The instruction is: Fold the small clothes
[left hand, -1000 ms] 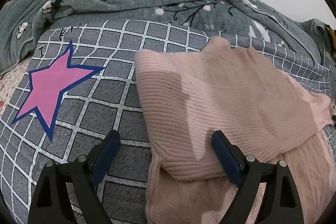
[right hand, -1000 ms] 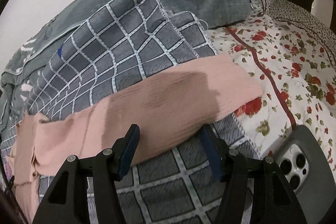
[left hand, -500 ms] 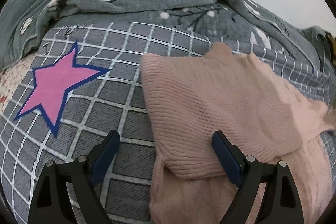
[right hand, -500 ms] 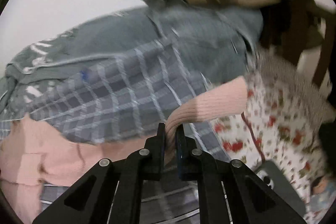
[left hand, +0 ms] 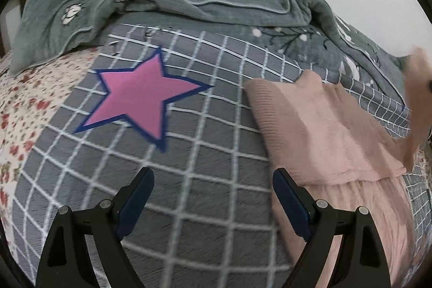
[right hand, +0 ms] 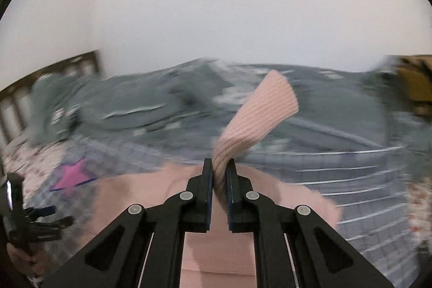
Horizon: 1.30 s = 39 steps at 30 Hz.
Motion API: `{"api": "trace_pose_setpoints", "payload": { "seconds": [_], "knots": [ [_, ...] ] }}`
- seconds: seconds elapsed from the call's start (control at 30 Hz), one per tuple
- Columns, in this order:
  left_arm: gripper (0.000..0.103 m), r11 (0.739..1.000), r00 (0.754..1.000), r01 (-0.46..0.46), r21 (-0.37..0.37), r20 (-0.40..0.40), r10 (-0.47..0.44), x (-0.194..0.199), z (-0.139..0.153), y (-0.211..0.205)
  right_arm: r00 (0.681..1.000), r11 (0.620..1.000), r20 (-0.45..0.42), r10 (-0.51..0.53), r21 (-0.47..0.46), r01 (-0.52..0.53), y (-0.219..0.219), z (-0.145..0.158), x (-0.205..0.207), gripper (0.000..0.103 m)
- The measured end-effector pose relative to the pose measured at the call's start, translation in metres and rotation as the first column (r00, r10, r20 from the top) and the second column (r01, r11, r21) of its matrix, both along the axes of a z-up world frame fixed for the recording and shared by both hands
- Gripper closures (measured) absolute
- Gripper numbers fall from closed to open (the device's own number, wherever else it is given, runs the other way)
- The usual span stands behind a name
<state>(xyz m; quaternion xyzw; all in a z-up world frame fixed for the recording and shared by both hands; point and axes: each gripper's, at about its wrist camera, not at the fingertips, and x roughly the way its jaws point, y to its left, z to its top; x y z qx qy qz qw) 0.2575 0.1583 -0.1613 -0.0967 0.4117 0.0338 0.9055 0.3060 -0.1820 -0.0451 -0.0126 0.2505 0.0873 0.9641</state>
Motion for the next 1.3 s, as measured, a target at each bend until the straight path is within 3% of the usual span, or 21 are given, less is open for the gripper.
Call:
{"api": "trace_pose_setpoints", "payload": {
  "seconds": [0.1,0.2,0.33,0.43,0.53,0.73,0.9,1.0,1.1,1.3],
  "knots": [
    [0.014,1.0,1.0,0.005,0.022,0.002,-0.005,-0.009,0.001,0.009,0.991,0.993,-0.061,0.116,0.024,-0.115,0.067,-0.031,0.008,0.094],
    [0.014,0.999,1.0,0.021,0.047,0.003,-0.021,-0.016,-0.002,0.012,0.962,0.978,-0.179,0.208,0.057,-0.201,0.111,-0.076,0.02,0.09],
    [0.014,0.997,0.999,0.037,0.065,0.011,-0.037,-0.021,-0.008,0.011,0.927,0.96,-0.248,0.28,0.087,-0.267,0.116,-0.105,0.013,0.078],
    [0.014,0.999,0.999,0.034,0.025,0.017,-0.035,-0.024,-0.011,0.009,0.94,0.968,-0.23,0.252,0.053,-0.246,0.09,-0.1,-0.005,0.066],
    [0.014,0.999,0.999,0.036,-0.016,0.01,-0.035,-0.026,-0.01,0.003,0.964,0.983,-0.195,0.181,0.031,-0.179,0.045,-0.082,-0.031,0.063],
    [0.014,0.999,0.998,0.054,-0.006,0.036,-0.053,-0.037,0.008,-0.022,0.987,1.0,-0.158,0.013,-0.016,-0.016,-0.038,-0.061,-0.075,0.052],
    [0.014,0.998,0.997,0.064,0.028,0.047,-0.065,-0.055,0.022,-0.045,0.982,0.997,-0.172,-0.072,0.03,0.078,-0.087,-0.061,-0.107,0.052],
    [0.014,0.997,0.996,0.065,0.036,0.059,-0.067,-0.073,0.032,-0.057,0.98,0.994,-0.178,-0.091,0.042,0.1,-0.1,-0.063,-0.126,0.052],
    [0.014,0.996,0.995,0.051,0.072,0.08,-0.056,-0.09,0.043,-0.071,0.978,0.995,-0.186,-0.096,-0.01,0.096,-0.099,-0.061,-0.146,0.052],
    [0.015,0.998,0.994,0.03,0.063,0.102,-0.036,-0.118,0.07,-0.091,0.988,0.99,-0.111,-0.11,-0.101,0.098,-0.091,-0.043,-0.188,0.052]
  ]
}}
